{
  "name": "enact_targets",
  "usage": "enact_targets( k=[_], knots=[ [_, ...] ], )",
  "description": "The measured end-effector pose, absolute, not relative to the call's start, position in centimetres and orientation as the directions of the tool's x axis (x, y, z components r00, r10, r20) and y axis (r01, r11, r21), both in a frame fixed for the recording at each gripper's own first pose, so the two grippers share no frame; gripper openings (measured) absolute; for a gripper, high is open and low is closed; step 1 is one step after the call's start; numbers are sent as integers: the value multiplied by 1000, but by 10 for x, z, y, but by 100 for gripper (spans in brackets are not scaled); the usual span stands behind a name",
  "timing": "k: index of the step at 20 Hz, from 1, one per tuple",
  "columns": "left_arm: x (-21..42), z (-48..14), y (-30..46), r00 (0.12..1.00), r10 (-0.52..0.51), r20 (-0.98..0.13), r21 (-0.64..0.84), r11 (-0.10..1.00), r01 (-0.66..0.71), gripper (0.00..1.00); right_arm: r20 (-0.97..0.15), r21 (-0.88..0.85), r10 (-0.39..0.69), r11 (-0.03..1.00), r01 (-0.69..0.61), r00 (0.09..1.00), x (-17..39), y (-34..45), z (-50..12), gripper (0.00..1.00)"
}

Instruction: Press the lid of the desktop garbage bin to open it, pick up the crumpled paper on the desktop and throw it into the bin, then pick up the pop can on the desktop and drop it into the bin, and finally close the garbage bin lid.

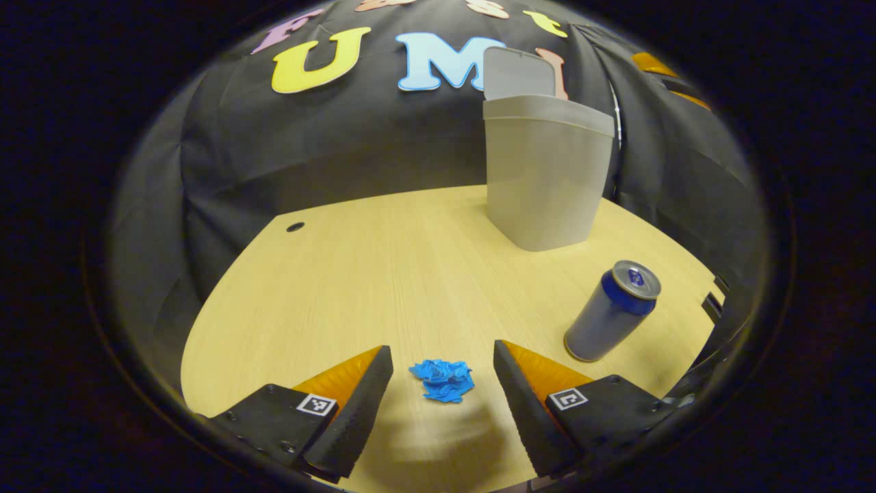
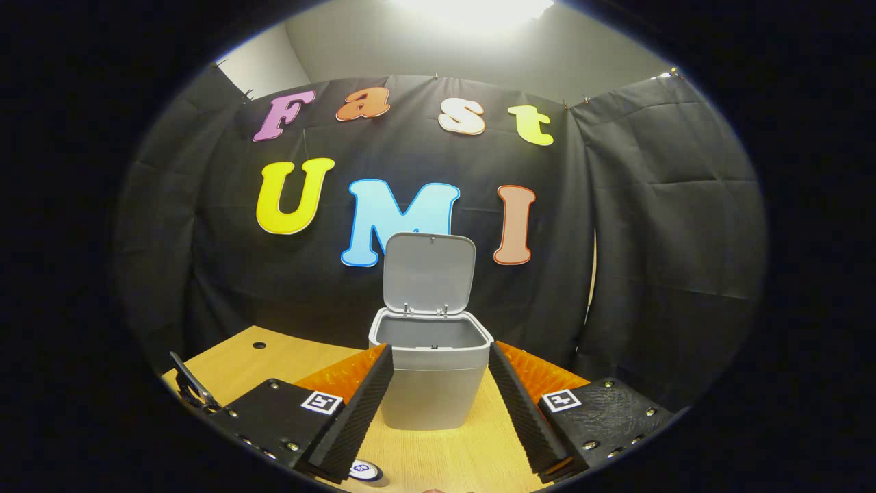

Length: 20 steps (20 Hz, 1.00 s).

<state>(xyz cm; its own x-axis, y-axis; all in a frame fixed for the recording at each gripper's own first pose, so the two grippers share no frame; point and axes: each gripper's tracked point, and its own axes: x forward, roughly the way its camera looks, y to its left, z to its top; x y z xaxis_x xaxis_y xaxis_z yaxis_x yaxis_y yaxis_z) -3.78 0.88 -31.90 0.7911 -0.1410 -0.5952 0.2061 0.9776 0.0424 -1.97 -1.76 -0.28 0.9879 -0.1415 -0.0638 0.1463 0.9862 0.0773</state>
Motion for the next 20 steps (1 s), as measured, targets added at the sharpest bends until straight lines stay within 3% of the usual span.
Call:
enact_targets(
  k=[1,15,20],
  knots=[
    [-38,-324,9,785,-134,-605,41,979,198,100,-61,82,-133,987,138,989,-19,-18,-1,90],
    [-39,-371,7,707,-61,-704,47,990,132,100,-112,62,-66,995,74,991,-25,-31,-29,91],
    [-33,-371,3,721,-64,-690,41,991,127,98,-143,85,-61,994,73,988,-24,-37,-43,91]
  ],
)
